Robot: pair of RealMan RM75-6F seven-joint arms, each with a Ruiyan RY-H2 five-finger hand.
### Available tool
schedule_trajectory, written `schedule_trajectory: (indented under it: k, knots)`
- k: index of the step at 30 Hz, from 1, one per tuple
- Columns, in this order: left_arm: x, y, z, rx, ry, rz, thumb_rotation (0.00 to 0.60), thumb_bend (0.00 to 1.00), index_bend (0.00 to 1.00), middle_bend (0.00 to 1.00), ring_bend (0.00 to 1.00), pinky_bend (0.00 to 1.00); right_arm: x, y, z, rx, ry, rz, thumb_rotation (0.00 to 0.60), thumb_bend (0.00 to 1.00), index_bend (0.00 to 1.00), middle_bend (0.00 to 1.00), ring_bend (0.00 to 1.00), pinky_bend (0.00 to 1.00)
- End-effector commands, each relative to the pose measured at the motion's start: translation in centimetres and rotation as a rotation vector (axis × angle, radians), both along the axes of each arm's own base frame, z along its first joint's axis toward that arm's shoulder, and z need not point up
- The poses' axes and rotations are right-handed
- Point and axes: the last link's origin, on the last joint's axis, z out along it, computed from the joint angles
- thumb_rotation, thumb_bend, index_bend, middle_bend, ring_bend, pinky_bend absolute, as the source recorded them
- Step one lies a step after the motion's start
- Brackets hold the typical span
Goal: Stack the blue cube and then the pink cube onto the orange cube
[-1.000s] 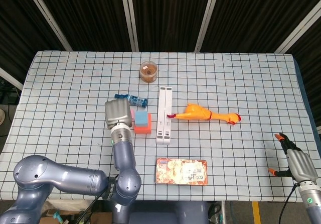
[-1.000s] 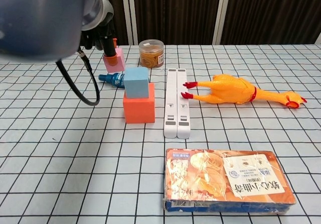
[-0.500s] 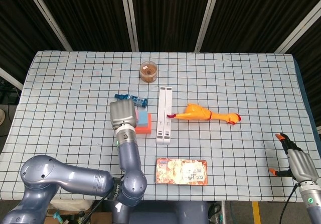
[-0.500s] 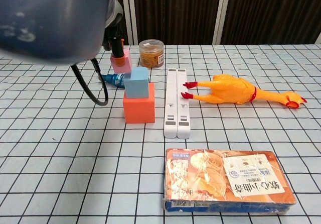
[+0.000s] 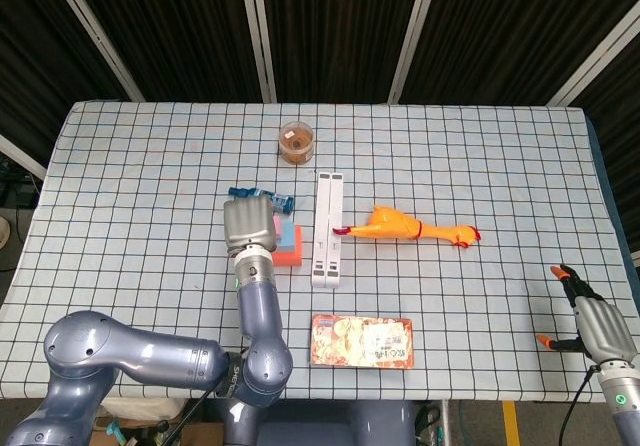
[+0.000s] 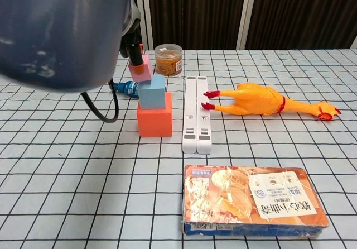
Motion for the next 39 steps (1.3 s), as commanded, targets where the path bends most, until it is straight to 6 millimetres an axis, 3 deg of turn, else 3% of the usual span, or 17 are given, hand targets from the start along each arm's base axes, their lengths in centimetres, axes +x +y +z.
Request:
schedule_trajectory:
  k: [1, 39]
  knots:
    - [0.1, 0.0, -0.1, -0.001, -0.003, -0.004, 0.6, 0.42, 0.48, 0.95, 0.77, 0.78, 0.0, 0.0, 0.0, -0.001, 0.0, -0.001, 0.6, 0.04, 0.07, 0.05, 0.15, 0.25]
    - [1.0, -0.7, -0.9, -0.003, -0.002, -0.027, 0.6, 0.42, 0.48, 0.95, 0.77, 0.78, 0.1, 0.0, 0.2, -0.004, -0.006, 0.006, 0.6, 0.04, 0.07, 0.05, 0.15, 0.25]
